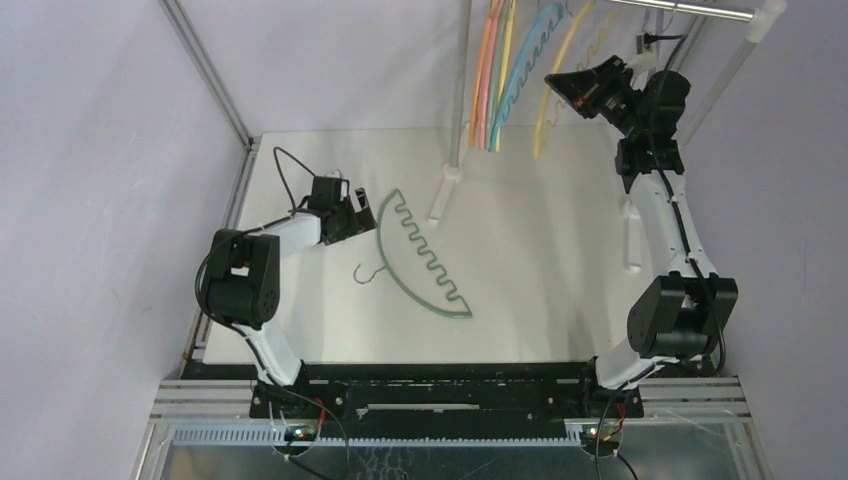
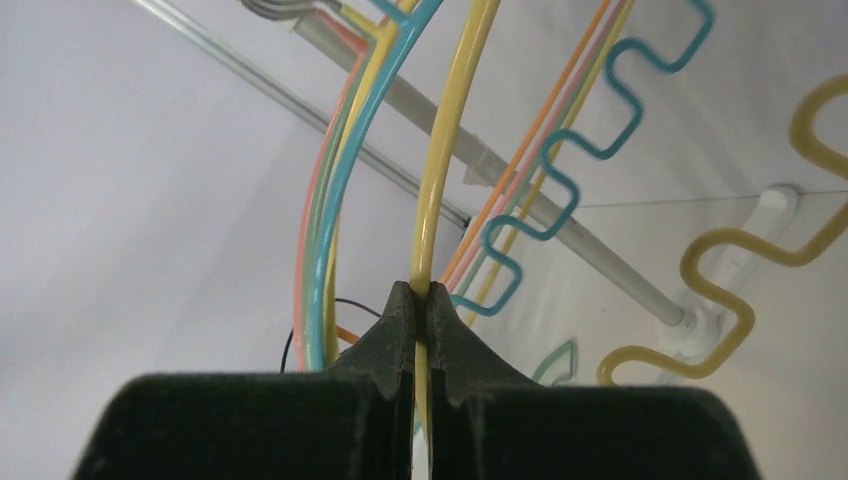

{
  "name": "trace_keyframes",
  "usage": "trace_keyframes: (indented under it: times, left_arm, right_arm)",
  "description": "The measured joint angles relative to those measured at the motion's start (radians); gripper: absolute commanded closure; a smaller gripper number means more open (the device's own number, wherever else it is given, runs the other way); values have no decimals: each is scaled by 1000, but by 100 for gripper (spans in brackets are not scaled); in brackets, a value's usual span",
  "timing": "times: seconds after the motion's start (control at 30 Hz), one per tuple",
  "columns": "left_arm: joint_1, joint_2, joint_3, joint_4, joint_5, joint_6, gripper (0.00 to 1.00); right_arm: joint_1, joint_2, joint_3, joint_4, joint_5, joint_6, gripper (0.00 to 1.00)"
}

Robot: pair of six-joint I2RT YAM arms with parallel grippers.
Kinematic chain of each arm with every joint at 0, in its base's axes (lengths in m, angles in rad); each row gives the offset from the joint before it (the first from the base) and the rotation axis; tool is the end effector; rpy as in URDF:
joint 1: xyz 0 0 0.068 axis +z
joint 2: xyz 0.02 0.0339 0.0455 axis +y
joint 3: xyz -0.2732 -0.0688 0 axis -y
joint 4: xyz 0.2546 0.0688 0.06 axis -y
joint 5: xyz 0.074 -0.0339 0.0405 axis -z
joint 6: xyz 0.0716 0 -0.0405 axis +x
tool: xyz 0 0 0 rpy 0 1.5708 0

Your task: Organize the hangers

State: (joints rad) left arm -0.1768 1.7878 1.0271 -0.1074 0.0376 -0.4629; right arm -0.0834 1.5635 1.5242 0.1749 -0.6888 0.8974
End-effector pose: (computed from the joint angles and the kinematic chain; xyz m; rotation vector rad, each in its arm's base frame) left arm 0.3920 -0.0728 0.1372 -0.3347 2.4432 -0.3282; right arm 0.4052 0.0118 0.4541 0.1580 1.5672 1.1407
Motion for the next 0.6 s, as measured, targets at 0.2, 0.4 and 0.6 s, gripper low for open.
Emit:
trace_keyframes:
  times: [0.2, 0.4, 0.6]
  left_arm:
    - [1, 6, 8, -4, -2, 0, 1]
    - [1, 6, 8, -4, -5, 0, 1]
    - [1, 6, 8, -4, -5, 0, 1]
  right_arm:
    - [92, 45, 66, -65, 15, -48, 100]
    - [126, 122, 159, -116, 21, -84, 83]
    - [121, 114, 153, -231, 62, -124, 47]
